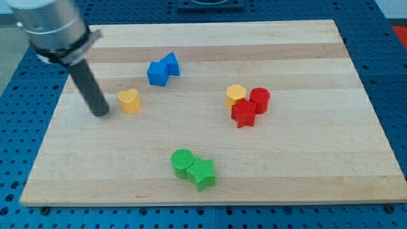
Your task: Push the yellow heart into the top left of the red circle
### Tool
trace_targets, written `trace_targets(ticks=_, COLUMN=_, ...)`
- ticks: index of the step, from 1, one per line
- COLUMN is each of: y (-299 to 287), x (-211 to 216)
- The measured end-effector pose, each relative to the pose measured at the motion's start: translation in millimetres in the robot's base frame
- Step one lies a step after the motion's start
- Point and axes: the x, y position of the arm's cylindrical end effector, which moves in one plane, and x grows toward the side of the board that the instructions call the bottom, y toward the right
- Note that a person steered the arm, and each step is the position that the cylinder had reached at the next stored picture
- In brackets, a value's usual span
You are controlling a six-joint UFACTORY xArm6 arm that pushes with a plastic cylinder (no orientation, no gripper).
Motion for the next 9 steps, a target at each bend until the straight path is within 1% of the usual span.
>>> trace_targets(ticks=1, y=61.2, x=-29.2)
trace_targets(ticks=2, y=100.7, x=-53.5)
trace_targets(ticks=3, y=86.4, x=-35.4)
trace_targets(ticks=4, y=48.7, x=-34.4)
trace_targets(ticks=5, y=55.5, x=-69.3)
trace_targets(ticks=6, y=101.7, x=-87.1)
trace_targets(ticks=7, y=174.3, x=-90.9)
trace_targets(ticks=8, y=196.9, x=-95.1)
trace_targets(ticks=9, y=163.5, x=-115.6)
